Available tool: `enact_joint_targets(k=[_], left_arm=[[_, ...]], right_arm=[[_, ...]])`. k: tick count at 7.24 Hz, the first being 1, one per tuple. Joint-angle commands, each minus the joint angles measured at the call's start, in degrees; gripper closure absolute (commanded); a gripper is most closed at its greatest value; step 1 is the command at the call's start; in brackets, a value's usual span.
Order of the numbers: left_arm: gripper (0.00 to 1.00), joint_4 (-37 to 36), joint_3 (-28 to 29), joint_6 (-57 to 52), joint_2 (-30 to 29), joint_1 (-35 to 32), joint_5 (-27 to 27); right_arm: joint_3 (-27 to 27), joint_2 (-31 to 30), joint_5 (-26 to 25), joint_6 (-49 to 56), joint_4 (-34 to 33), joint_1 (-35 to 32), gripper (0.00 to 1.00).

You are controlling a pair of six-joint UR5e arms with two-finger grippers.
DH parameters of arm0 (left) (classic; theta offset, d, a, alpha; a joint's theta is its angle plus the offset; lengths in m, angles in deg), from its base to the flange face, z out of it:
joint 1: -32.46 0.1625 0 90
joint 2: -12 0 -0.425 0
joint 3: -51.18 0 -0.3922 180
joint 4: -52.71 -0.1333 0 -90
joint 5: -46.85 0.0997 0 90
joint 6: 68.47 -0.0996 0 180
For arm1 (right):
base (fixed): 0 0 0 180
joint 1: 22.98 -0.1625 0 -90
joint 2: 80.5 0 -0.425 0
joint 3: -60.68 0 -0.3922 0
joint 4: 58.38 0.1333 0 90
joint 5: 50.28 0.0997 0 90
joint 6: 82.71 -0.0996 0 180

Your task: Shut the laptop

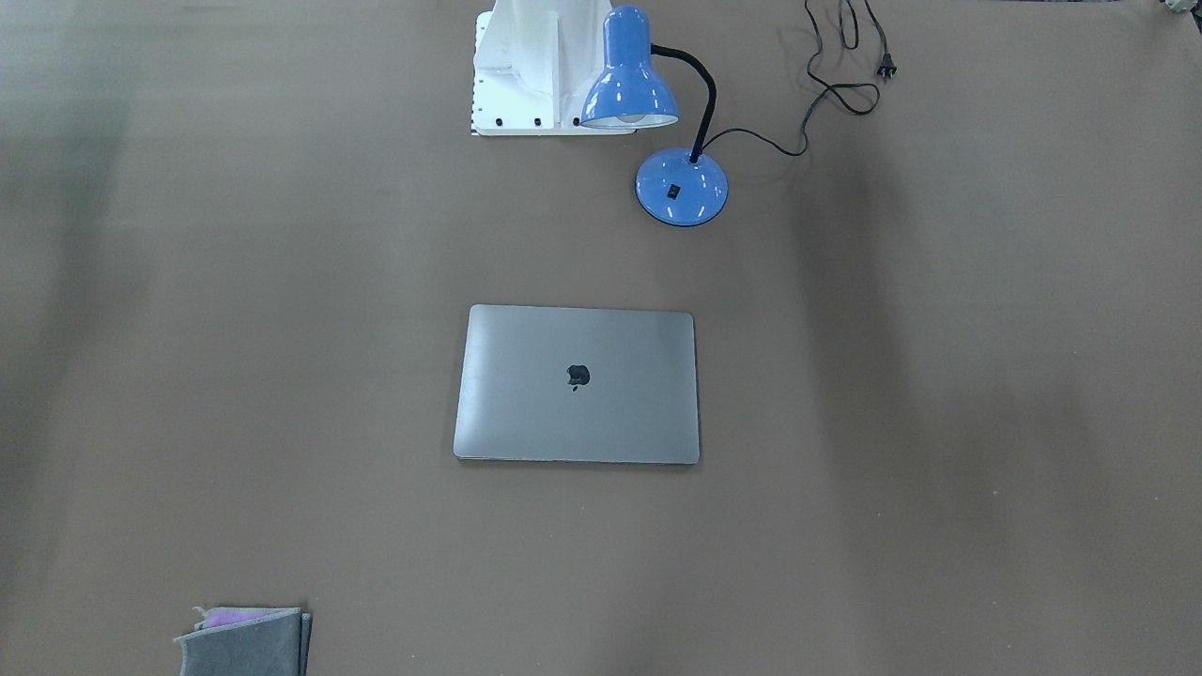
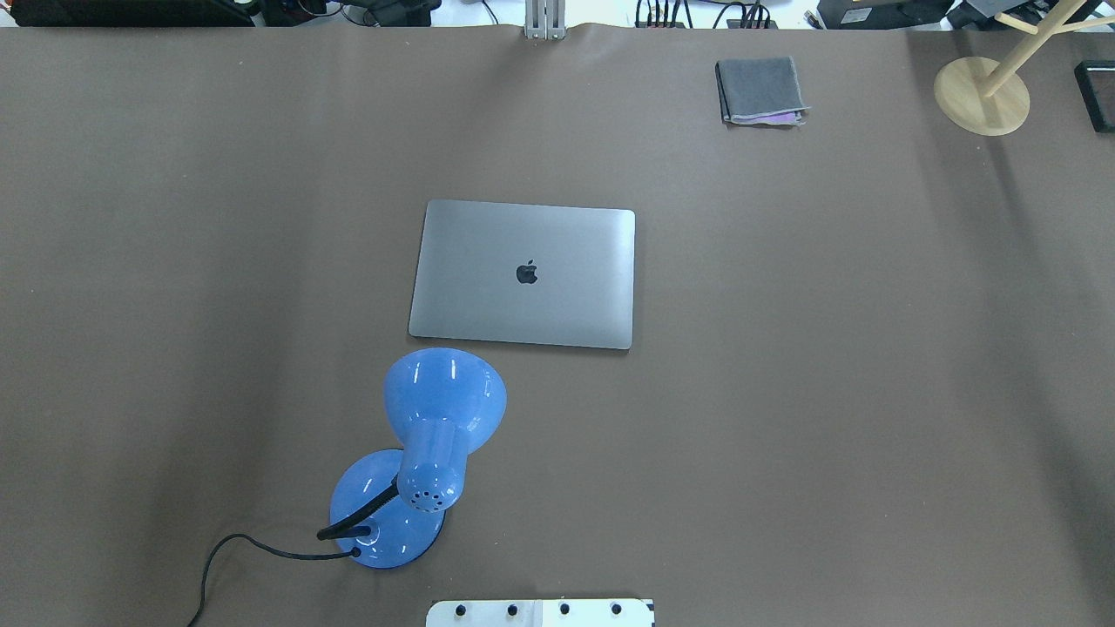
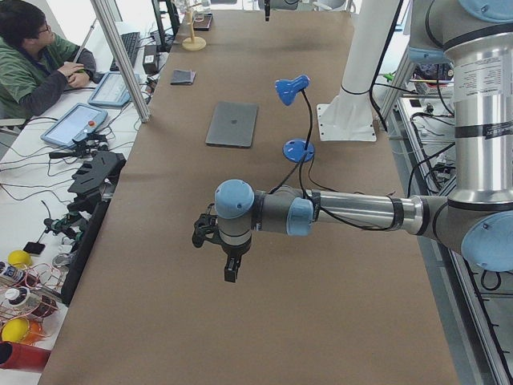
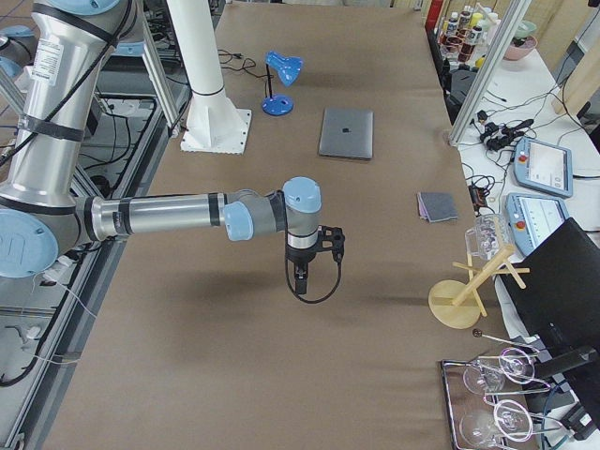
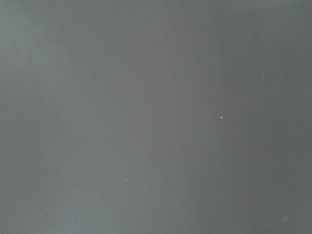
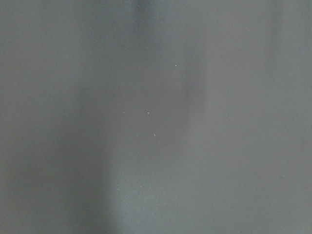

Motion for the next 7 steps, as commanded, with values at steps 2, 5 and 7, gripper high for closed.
enact_joint_targets(k=[2, 5, 7], left_arm=[[0.00, -6.0, -2.1, -4.4, -0.6, 0.9, 2.9], [0.00, -9.0, -3.9, -7.8, 0.4, 0.1, 2.6], [0.00, -8.8, -4.1, -7.9, 0.5, 0.1, 2.2]], right_arm=[[0.4, 3.7, 0.4, 15.3, -16.5, -7.6, 0.00], [-0.1, 3.1, 0.3, 15.3, -17.2, -8.8, 0.00], [-0.4, 2.4, 0.9, 15.3, -16.9, -8.8, 0.00]])
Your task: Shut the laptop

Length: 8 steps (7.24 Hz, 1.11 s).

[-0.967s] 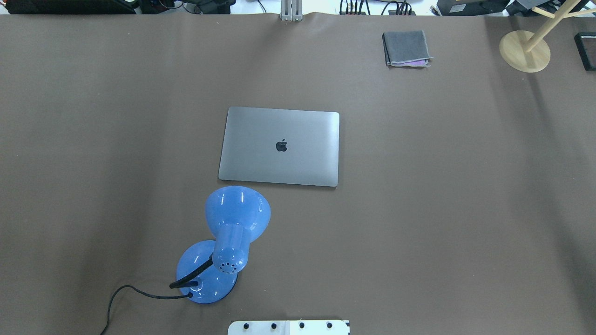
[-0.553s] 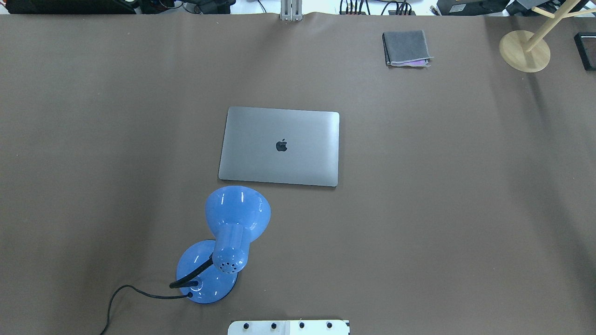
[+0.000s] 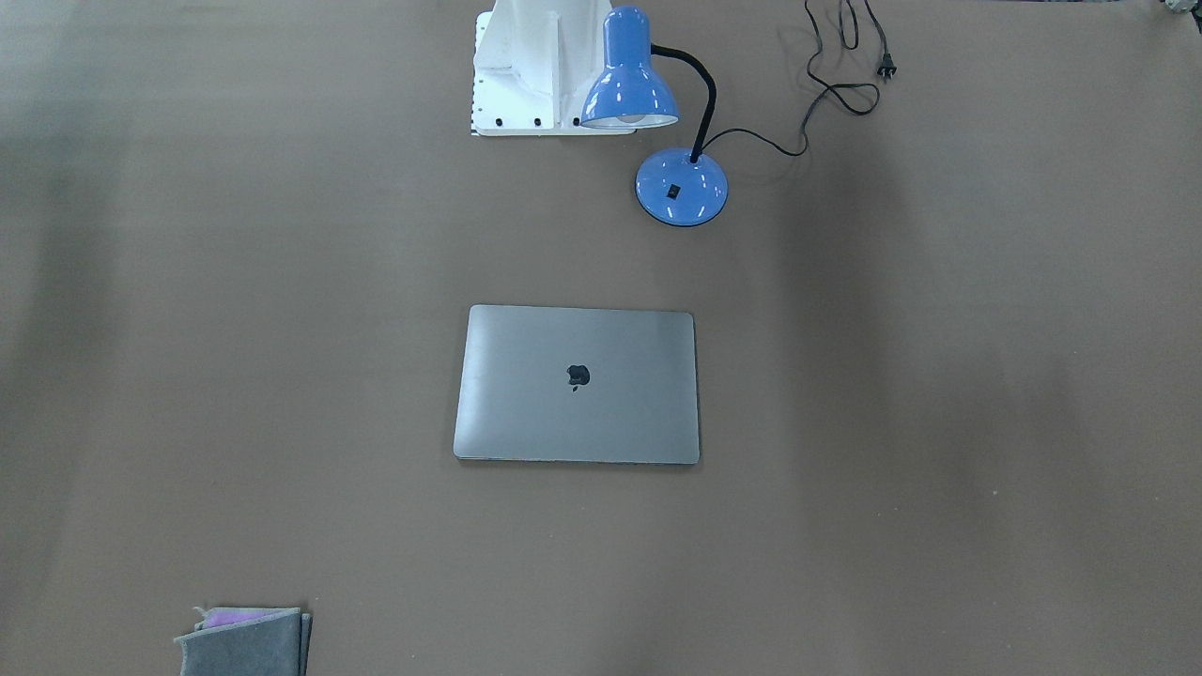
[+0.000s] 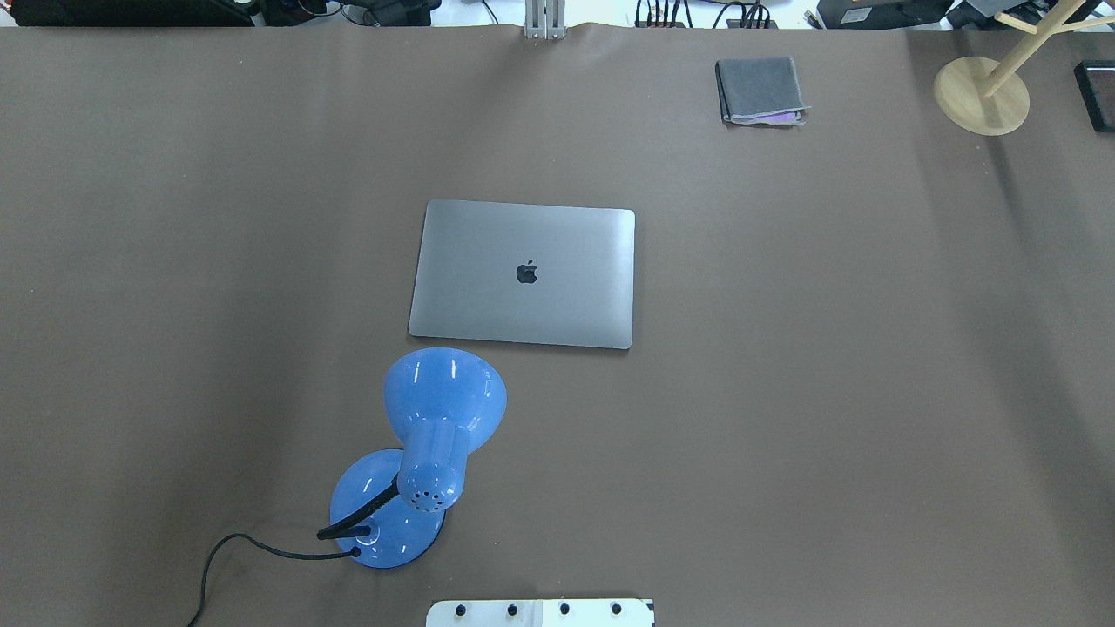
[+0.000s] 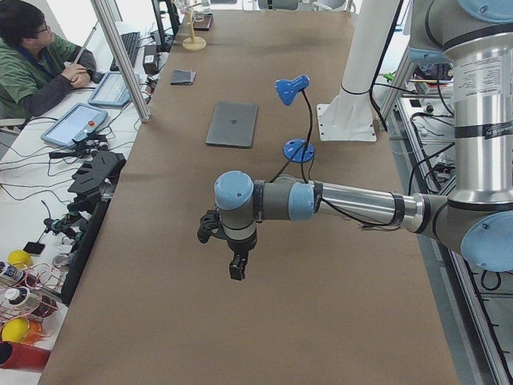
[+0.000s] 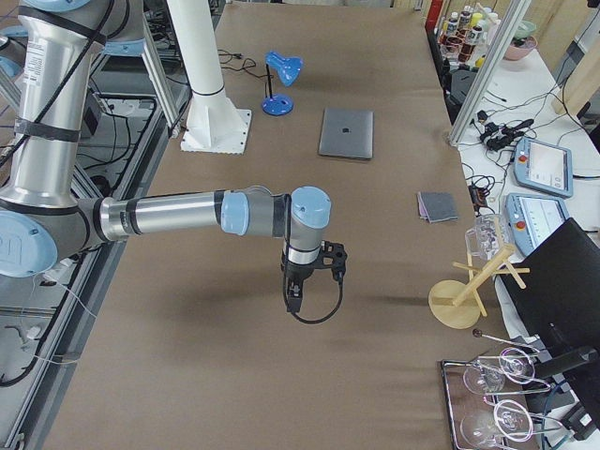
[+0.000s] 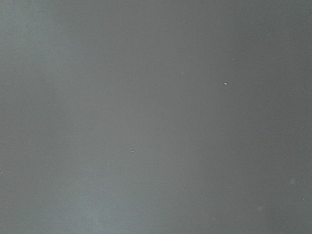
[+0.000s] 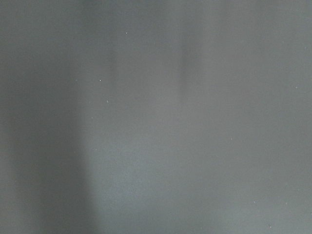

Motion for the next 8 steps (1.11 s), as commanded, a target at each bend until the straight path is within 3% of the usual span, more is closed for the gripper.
enact_joint_targets(k=[1, 8], left_arm=[[0.00, 0.2, -0.4, -0.1, 0.1, 0.0, -0.3], [0.00, 0.4, -0.4, 0.2, 1.0, -0.1, -0.3]], right_arm=[[-0.1, -0.3, 0.3, 0.0, 0.2, 0.0, 0.00], [-0.1, -0.2, 0.4, 0.4, 0.4, 0.0, 0.00]])
